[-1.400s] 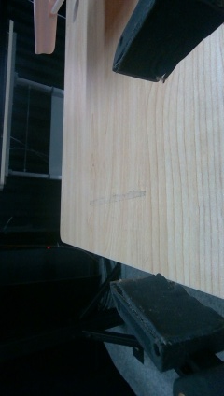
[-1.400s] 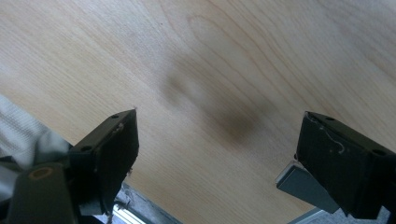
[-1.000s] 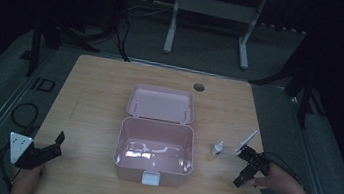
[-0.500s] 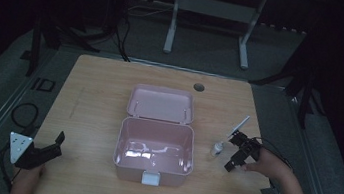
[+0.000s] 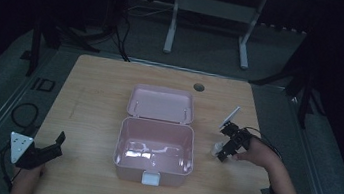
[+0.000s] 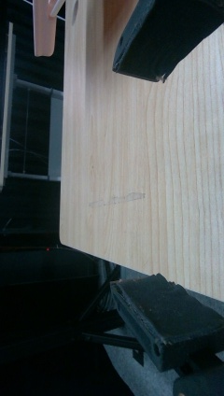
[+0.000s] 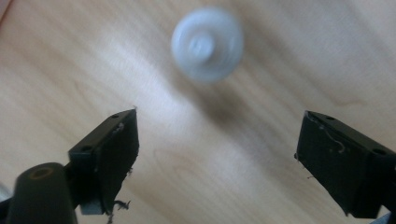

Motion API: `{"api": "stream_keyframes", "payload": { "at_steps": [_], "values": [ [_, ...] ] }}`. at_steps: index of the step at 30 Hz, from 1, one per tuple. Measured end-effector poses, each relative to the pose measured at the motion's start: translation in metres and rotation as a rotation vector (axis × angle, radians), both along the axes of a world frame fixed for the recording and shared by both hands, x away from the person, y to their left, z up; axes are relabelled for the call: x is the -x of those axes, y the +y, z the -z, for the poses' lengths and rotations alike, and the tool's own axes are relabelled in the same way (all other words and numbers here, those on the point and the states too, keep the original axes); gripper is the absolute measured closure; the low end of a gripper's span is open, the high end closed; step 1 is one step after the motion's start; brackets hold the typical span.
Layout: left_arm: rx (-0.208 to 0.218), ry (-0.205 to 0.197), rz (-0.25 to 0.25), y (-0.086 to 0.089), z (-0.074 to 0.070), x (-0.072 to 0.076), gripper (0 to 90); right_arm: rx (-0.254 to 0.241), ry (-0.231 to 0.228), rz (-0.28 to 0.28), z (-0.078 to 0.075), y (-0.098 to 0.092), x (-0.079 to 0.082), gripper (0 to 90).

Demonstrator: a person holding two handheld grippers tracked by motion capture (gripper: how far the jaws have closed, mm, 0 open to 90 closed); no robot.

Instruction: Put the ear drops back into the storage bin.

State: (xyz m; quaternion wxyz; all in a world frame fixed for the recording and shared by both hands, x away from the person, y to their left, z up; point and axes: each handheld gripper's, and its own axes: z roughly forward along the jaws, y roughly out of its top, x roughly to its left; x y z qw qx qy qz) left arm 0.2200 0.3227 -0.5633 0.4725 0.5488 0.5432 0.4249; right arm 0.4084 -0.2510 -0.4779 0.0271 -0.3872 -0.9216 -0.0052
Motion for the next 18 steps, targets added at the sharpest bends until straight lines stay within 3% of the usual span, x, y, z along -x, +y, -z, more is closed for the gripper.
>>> {"api": "stream_keyframes", "payload": {
  "at_steps": [11,18],
  "values": [
    [0.0,-0.002,0.006,0.0,0.0,0.0,0.5,-0.005,0.028,-0.023,0.004,0.022,-0.017,22.4],
    [-0.002,-0.004,0.007,0.0,0.0,0.0,0.5,0.022,0.044,-0.041,0.011,0.03,-0.023,34.2]
  ]
}}
